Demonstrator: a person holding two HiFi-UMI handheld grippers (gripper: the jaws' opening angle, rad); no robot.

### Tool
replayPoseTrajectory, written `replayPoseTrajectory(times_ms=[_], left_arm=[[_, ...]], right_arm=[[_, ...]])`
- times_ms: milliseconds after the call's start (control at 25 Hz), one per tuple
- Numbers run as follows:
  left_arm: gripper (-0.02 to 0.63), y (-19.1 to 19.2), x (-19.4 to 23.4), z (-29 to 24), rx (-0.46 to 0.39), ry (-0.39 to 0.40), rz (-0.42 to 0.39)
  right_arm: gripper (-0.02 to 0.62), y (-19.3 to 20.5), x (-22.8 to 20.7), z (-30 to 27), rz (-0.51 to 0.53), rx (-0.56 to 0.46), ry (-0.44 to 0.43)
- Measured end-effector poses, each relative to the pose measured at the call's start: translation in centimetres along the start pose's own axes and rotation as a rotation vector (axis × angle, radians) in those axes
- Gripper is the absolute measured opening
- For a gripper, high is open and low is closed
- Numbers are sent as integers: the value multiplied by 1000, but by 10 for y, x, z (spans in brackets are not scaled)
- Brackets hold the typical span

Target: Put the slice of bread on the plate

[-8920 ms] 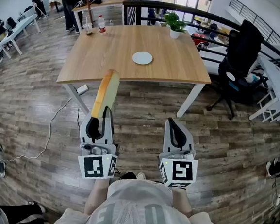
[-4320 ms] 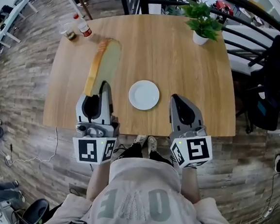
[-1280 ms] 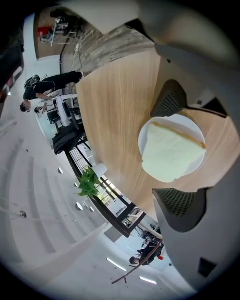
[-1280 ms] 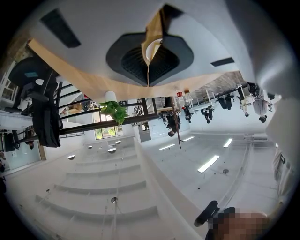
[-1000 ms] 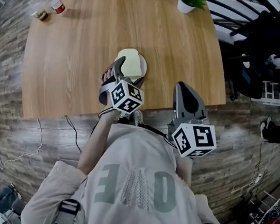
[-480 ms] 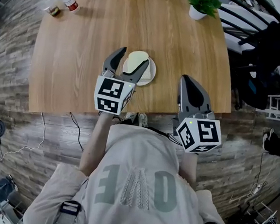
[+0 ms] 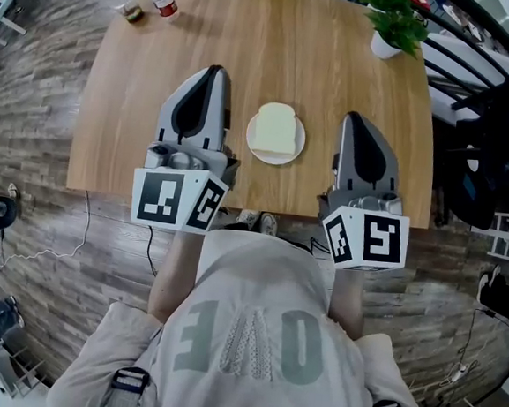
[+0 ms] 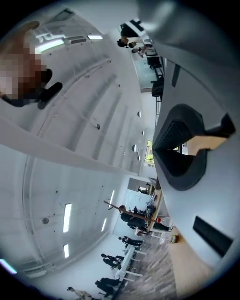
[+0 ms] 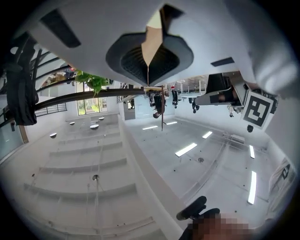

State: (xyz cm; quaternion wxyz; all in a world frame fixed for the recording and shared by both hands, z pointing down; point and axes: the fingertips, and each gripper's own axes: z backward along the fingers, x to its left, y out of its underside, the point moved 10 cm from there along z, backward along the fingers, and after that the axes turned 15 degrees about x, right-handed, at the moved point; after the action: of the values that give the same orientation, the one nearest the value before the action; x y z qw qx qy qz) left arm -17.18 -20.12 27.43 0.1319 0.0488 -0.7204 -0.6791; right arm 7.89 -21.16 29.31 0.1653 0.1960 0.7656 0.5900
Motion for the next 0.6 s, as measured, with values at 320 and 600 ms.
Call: replayPoseTrajectory(times_ms=[320, 600], left_arm=[[8, -13, 9, 20, -16, -86, -59], [9, -25, 12, 27, -36, -144, -161]], right_arm=[[17, -4, 18, -3, 37, -40, -25], [17, -2, 23, -2, 31, -41, -36]])
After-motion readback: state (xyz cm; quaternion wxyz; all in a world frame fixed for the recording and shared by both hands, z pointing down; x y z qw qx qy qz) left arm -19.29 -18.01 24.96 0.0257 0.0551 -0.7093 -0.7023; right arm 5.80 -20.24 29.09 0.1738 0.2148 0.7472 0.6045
